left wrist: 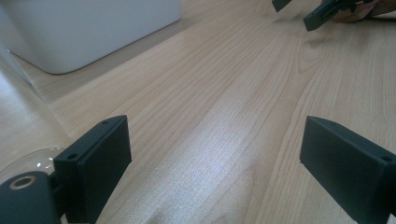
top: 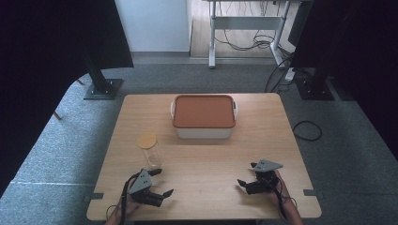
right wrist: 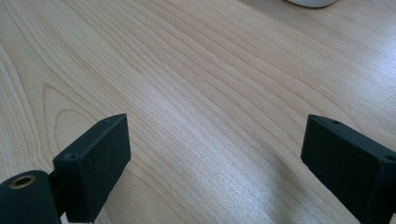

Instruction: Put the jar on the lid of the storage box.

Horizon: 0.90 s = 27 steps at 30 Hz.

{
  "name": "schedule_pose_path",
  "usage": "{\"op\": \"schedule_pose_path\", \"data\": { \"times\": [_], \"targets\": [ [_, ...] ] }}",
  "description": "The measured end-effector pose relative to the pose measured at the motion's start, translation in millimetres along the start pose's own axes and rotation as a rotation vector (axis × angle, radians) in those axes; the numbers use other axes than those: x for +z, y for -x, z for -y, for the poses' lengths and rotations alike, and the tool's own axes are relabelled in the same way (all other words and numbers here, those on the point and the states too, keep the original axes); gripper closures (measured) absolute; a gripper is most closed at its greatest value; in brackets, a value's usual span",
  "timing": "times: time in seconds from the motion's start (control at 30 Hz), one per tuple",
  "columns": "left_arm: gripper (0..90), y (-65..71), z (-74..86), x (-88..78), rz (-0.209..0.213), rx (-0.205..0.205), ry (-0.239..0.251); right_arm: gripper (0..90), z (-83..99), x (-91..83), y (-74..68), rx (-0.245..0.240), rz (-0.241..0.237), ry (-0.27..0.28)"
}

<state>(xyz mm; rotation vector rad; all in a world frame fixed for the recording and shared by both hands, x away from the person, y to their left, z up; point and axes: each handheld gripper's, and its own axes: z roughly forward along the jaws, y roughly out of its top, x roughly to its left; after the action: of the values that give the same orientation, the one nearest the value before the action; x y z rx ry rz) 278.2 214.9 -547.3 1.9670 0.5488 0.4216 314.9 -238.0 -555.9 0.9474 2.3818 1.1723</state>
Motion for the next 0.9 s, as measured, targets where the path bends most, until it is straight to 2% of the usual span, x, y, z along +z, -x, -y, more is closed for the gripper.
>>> {"op": "schedule_pose_path", "data": {
  "times": [0.27, 0.43, 0.77, 0.9],
  "targets": [
    [8.0, 1.4, 0.2, -0.7, -0.01, 0.01, 0.002, 8.0, -0.2, 0.6, -0.5, -0.003, 0.003, -0.003],
    [7.9, -0.8, 0.8, -2.1, -0.016, -0.001, 0.003, 8.0, -0.4, 0.8, -0.5, -0.006, 0.0, -0.007],
    [8.2, -4.3, -3.6, -10.7, -0.038, -0.013, 0.028, 8.0, -0.6, 1.3, -1.3, -0.011, 0.002, -0.014],
    [8.3, -3.6, -7.2, -15.1, -0.033, -0.017, 0.049, 8.0, -0.5, 1.3, -1.1, -0.011, 0.002, -0.014]
  ]
}}
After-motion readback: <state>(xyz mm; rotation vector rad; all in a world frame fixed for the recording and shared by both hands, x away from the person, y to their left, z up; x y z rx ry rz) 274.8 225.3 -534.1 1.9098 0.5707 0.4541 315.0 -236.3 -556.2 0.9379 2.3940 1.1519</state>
